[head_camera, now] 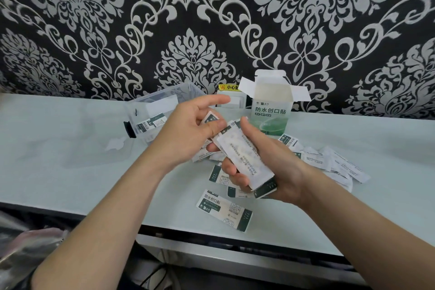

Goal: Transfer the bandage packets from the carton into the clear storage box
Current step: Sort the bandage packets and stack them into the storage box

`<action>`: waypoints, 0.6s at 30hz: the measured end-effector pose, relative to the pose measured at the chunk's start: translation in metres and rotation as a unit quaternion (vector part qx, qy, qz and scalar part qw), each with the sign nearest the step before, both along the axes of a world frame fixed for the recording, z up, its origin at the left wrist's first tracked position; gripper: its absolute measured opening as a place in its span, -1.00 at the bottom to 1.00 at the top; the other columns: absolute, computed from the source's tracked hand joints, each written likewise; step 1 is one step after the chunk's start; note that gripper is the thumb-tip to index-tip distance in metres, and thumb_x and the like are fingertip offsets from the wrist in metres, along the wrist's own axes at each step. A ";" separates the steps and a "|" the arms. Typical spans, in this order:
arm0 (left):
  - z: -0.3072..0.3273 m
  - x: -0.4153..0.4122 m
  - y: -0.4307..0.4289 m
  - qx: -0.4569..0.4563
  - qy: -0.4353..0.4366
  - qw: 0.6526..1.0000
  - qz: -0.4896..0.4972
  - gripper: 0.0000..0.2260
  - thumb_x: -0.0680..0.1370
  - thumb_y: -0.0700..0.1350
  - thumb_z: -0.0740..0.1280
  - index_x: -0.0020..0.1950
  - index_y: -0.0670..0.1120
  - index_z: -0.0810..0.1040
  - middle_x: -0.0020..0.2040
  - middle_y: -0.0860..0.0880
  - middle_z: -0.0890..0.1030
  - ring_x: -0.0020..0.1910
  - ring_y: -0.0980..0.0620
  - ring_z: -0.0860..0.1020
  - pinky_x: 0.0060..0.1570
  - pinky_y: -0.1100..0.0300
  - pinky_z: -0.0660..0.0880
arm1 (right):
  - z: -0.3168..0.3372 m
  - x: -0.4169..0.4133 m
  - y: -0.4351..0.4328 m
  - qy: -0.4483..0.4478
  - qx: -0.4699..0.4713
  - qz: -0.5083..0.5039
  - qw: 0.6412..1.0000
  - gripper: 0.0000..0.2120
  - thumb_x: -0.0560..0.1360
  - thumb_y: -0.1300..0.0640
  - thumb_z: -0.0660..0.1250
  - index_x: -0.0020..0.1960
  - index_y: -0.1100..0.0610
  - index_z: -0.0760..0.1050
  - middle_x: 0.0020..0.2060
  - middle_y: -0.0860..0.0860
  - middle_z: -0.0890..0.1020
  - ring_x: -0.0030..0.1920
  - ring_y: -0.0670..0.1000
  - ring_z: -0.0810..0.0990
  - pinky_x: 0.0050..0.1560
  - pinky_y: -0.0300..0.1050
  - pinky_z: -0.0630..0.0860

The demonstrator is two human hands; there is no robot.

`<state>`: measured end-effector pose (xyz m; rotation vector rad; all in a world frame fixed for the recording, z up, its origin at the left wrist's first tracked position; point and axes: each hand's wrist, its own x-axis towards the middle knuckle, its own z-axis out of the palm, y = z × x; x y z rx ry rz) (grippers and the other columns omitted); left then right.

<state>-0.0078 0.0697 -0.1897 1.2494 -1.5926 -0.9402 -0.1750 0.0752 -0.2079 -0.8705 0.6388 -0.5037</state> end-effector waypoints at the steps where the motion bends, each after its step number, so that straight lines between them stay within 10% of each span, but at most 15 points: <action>1: 0.000 -0.003 0.002 0.011 0.003 1.000 -0.019 -0.68 0.60 -0.28 0.26 0.30 -0.02 0.51 -0.29 0.06 0.59 -0.34 0.15 0.54 -0.29 0.32 0.48 | -0.001 0.001 0.001 0.001 -0.001 0.004 1.000 -0.39 0.56 -0.30 0.03 0.02 0.16 0.61 -0.42 0.10 0.50 -0.54 0.00 0.40 -0.54 -0.24 0.33; 7: -0.003 -0.017 0.009 0.038 0.021 0.997 -0.071 -0.71 0.59 0.01 0.20 0.30 0.09 0.47 0.09 -0.01 0.54 0.08 0.10 0.57 0.05 0.17 0.55 | -0.001 0.005 0.003 -0.004 0.017 0.011 1.000 -0.44 0.53 -0.35 0.09 -0.28 0.05 0.60 -0.43 0.07 0.44 -0.53 -0.01 0.41 -0.58 -0.25 0.32; 11: -0.001 -0.020 0.017 0.092 0.018 0.982 -0.162 -0.53 0.53 -0.04 0.36 0.43 0.06 0.36 0.33 0.09 0.45 -0.15 0.09 0.61 -0.24 0.34 0.51 | 0.002 0.006 0.005 -0.028 0.050 -0.016 0.998 -0.60 0.51 -0.26 0.18 -0.13 0.08 0.49 -0.44 0.08 0.44 -0.56 0.00 0.43 -0.60 -0.27 0.34; 18: -0.001 -0.005 0.004 0.067 -0.001 0.996 -0.058 -0.55 0.35 -0.38 0.51 0.12 0.03 0.60 -0.11 -0.14 0.56 -0.21 0.01 0.57 -0.32 0.24 0.56 | -0.008 0.002 0.000 0.034 -0.043 -0.037 0.998 -0.50 0.60 -0.21 0.07 -0.08 0.18 0.55 -0.42 0.15 0.51 -0.49 0.09 0.49 -0.36 -0.07 0.34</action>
